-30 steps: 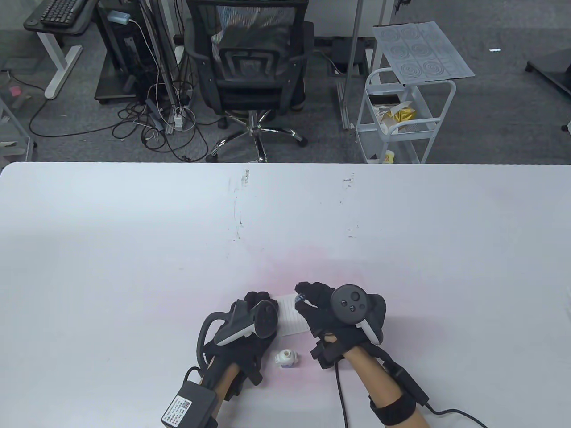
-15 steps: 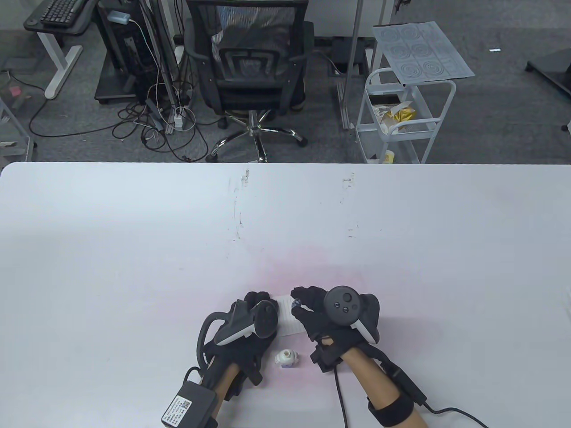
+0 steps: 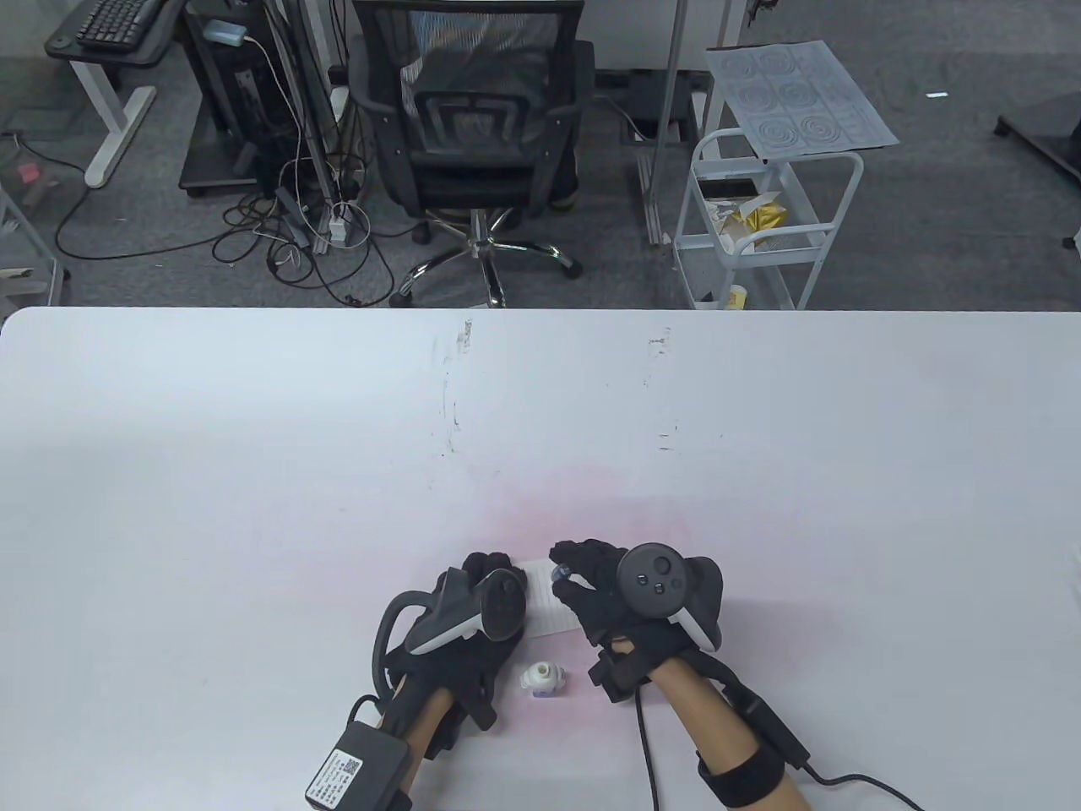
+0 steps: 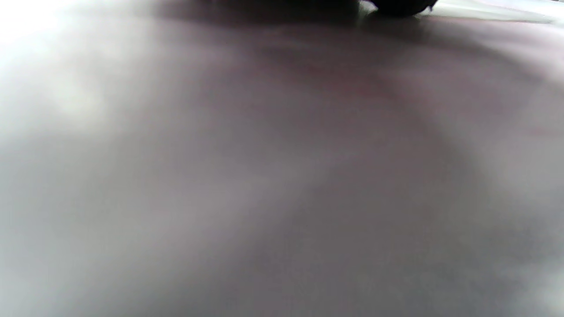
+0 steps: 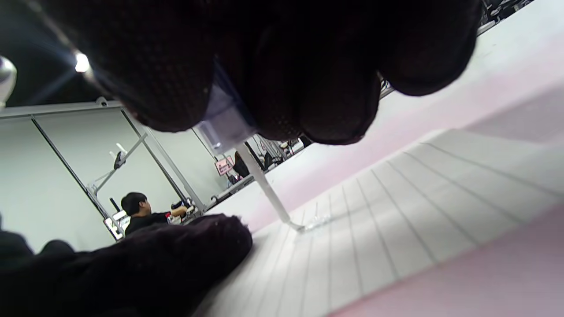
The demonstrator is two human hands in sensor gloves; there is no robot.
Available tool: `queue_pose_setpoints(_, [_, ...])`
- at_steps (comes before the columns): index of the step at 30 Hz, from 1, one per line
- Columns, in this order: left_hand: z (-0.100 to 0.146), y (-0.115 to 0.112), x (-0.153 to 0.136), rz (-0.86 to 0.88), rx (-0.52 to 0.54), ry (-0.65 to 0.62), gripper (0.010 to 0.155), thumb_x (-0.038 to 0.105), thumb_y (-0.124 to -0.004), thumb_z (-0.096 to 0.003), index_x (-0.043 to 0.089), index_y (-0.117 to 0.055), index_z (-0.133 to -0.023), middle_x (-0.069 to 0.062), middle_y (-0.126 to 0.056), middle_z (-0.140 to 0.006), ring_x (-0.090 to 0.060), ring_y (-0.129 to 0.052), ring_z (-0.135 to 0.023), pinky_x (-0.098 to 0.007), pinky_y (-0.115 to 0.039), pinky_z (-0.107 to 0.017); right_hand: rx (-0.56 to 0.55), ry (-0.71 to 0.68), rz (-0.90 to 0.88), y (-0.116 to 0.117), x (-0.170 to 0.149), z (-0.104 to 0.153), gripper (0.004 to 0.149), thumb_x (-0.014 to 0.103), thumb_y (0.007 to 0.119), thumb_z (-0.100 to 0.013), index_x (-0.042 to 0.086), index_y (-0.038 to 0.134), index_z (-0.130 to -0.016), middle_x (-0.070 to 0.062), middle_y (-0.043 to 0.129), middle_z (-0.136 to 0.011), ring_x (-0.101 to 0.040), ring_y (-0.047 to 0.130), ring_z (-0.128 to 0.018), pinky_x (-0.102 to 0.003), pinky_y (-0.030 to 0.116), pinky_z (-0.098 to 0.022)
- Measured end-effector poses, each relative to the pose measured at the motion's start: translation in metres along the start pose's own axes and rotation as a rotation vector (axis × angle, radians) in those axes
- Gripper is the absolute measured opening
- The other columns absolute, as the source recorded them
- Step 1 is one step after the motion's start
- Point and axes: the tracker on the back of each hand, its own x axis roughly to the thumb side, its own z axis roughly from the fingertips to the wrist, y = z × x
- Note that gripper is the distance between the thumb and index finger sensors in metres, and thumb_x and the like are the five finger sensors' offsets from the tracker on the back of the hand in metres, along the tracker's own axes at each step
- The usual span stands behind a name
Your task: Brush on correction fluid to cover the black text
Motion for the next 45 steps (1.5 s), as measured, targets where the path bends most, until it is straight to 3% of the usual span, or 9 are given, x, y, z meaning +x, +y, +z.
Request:
queue_pose_setpoints(3, [0.000,0.000,0.000,0.000,0.000,0.000,0.064,0.051,-0.056,-0.0514,0.037,-0.027,-0.106,0.008,-0.017,-0.118,-0.021,-0.024,-0.116,-0.044,-0.031,-0.086,0.043,-0.007,0.015,0.001,-0.001,0.000,0.048,0.041,0.091,-0.034,0.025,0.086,-0.078,-0.001,0.091,-0.075,-0.030,0.100,-0.060,-0.051,0.079,-0.048])
queue_pose_setpoints(11, [0.000,0.000,0.000,-0.002,0.000,0.001,0.064,0.051,-0.056,-0.0514,0.037,-0.026,-0.106,0.008,-0.017,-0.118,-0.021,-0.024,-0.116,-0.044,-0.031,-0.086,-0.068,-0.002,-0.006,-0.004,0.001,0.002,0.048,0.040,0.091,-0.034,0.026,0.085,-0.079,-0.001,0.090,-0.077,-0.031,0.100,-0.061,-0.051,0.078,-0.048])
queue_pose_setpoints(18, [0.000,0.000,0.000,-0.004,-0.001,0.002,0.064,0.051,-0.056,-0.0514,0.037,-0.026,-0.106,0.008,-0.017,-0.118,-0.021,-0.024,-0.116,-0.044,-0.030,-0.086,0.024,-0.014,0.021,-0.002,0.001,0.002,0.048,0.041,0.091,-0.033,0.025,0.086,-0.078,-0.002,0.091,-0.074,-0.030,0.101,-0.059,-0.051,0.079,-0.047])
queue_pose_setpoints(24, [0.000,-0.001,0.000,-0.004,-0.001,0.003,0.064,0.051,-0.056,-0.0513,0.037,-0.026,-0.106,0.008,-0.017,-0.118,-0.021,-0.024,-0.115,-0.044,-0.030,-0.086,-0.079,-0.016,0.004,-0.004,0.003,0.004,0.048,0.041,0.091,-0.034,0.026,0.085,-0.079,-0.001,0.090,-0.076,-0.030,0.100,-0.061,-0.051,0.078,-0.049])
queue_pose_setpoints(30, [0.000,-0.001,0.000,-0.005,-0.001,0.003,0.064,0.051,-0.055,-0.0514,0.037,-0.026,-0.106,0.008,-0.017,-0.118,-0.021,-0.024,-0.115,-0.044,-0.030,-0.086,-0.001,-0.028,0.042,-0.001,0.004,0.003,0.048,0.041,0.091,-0.033,0.025,0.086,-0.078,-0.001,0.091,-0.075,-0.031,0.100,-0.060,-0.051,0.079,-0.048])
queue_pose_setpoints(37, [0.000,-0.001,0.000,-0.005,-0.001,0.003,0.064,0.051,-0.056,-0.0514,0.037,-0.026,-0.106,0.008,-0.017,-0.118,-0.021,-0.024,-0.115,-0.044,-0.030,-0.086,-0.126,-0.033,0.090,-0.006,0.009,0.006,0.048,0.041,0.091,-0.033,0.026,0.086,-0.078,-0.001,0.091,-0.075,-0.031,0.100,-0.060,-0.051,0.079,-0.049])
queue_pose_setpoints(45, [0.000,-0.001,0.000,-0.005,-0.001,0.003,0.064,0.051,-0.056,-0.0513,0.037,-0.026,-0.106,0.008,-0.017,-0.118,-0.021,-0.024,-0.115,-0.044,-0.031,-0.086,-0.043,-0.042,0.079,-0.001,0.011,0.005,0.048,0.042,0.091,-0.033,0.025,0.087,-0.077,-0.001,0.092,-0.074,-0.030,0.101,-0.058,-0.051,0.080,-0.047])
